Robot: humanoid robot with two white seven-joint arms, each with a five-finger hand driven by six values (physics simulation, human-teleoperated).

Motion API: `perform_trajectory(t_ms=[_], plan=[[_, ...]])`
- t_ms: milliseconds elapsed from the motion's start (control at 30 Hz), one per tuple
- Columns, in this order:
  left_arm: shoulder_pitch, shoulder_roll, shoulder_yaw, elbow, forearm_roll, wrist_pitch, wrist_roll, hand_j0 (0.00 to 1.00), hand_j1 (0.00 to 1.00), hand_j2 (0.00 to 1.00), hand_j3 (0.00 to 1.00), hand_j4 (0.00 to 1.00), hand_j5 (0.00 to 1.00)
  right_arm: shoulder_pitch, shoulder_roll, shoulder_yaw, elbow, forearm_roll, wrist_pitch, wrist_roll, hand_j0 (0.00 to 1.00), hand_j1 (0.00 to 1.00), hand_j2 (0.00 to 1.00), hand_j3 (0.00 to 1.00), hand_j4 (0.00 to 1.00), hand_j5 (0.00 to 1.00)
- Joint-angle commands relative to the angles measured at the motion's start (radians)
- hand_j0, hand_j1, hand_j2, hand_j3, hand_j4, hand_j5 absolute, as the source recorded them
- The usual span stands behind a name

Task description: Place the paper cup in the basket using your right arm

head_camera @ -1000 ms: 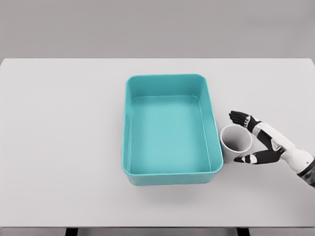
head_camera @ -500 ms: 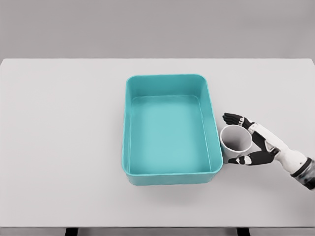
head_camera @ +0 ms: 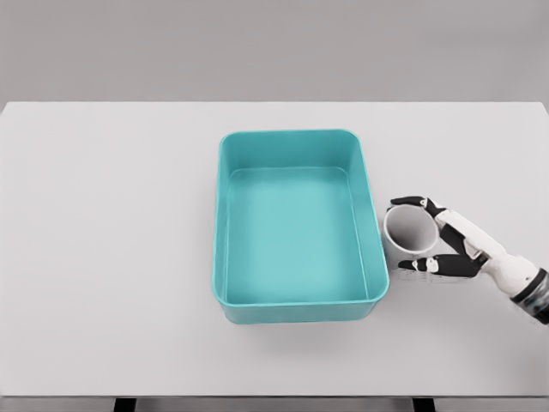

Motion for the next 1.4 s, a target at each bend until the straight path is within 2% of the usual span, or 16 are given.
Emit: perform_trajectory(t_ms=[0, 200, 400, 567, 833, 1000, 1100, 1133, 1233, 1367], plan=[[0.000, 0.000, 0.000, 0.000, 0.000, 0.000, 0.000, 1.00, 1.00, 1.00, 1.00, 1.00, 1.00, 0.000, -0.016, 0.000, 0.001, 0.001, 0.001, -0.002, 0.55, 0.55, 0.55, 0.55, 0.55, 0.55], [0.000, 0.000, 0.000, 0.000, 0.000, 0.000, 0.000, 1.00, 1.00, 1.00, 1.00, 1.00, 1.00, -0.072, -0.033, 0.000, 0.004, 0.045, 0.001, -0.002, 0.56, 0.56, 0.56, 0.56, 0.56, 0.56], [0.000, 0.000, 0.000, 0.000, 0.000, 0.000, 0.000, 1.00, 1.00, 1.00, 1.00, 1.00, 1.00, -0.170, -0.055, 0.000, 0.004, 0.170, 0.001, -0.002, 0.56, 0.56, 0.56, 0.56, 0.56, 0.56], [0.000, 0.000, 0.000, 0.000, 0.000, 0.000, 0.000, 1.00, 1.00, 1.00, 1.00, 1.00, 1.00, -0.232, -0.061, 0.001, 0.002, 0.233, 0.001, -0.002, 0.56, 0.56, 0.56, 0.56, 0.56, 0.56], [0.000, 0.000, 0.000, 0.000, 0.000, 0.000, 0.000, 1.00, 1.00, 1.00, 1.00, 1.00, 1.00, -0.310, -0.049, 0.004, -0.008, 0.329, 0.001, -0.001, 0.58, 0.58, 0.58, 0.58, 0.58, 0.58], [0.000, 0.000, 0.000, 0.000, 0.000, 0.000, 0.000, 1.00, 1.00, 1.00, 1.00, 1.00, 1.00, -0.400, -0.001, 0.026, -0.011, 0.421, 0.001, -0.001, 0.58, 0.58, 0.58, 0.58, 0.58, 0.58], [0.000, 0.000, 0.000, 0.000, 0.000, 0.000, 0.000, 1.00, 1.00, 1.00, 1.00, 1.00, 1.00, -0.449, 0.008, 0.092, -0.011, 0.426, 0.001, -0.002, 0.58, 0.58, 0.58, 0.58, 0.58, 0.58], [0.000, 0.000, 0.000, 0.000, 0.000, 0.000, 0.000, 1.00, 1.00, 1.00, 1.00, 1.00, 1.00, -0.486, 0.013, 0.110, -0.010, 0.446, 0.001, -0.002, 0.58, 0.58, 0.58, 0.58, 0.58, 0.58], [0.000, 0.000, 0.000, 0.000, 0.000, 0.000, 0.000, 1.00, 1.00, 1.00, 1.00, 1.00, 1.00, -0.603, 0.052, 0.184, -0.001, 0.464, 0.001, -0.001, 0.58, 0.58, 0.58, 0.58, 0.58, 0.58], [0.000, 0.000, 0.000, 0.000, 0.000, 0.000, 0.000, 1.00, 1.00, 1.00, 1.00, 1.00, 1.00, -0.684, 0.115, 0.268, 0.004, 0.478, 0.001, -0.001, 0.59, 0.59, 0.59, 0.59, 0.59, 0.59]])
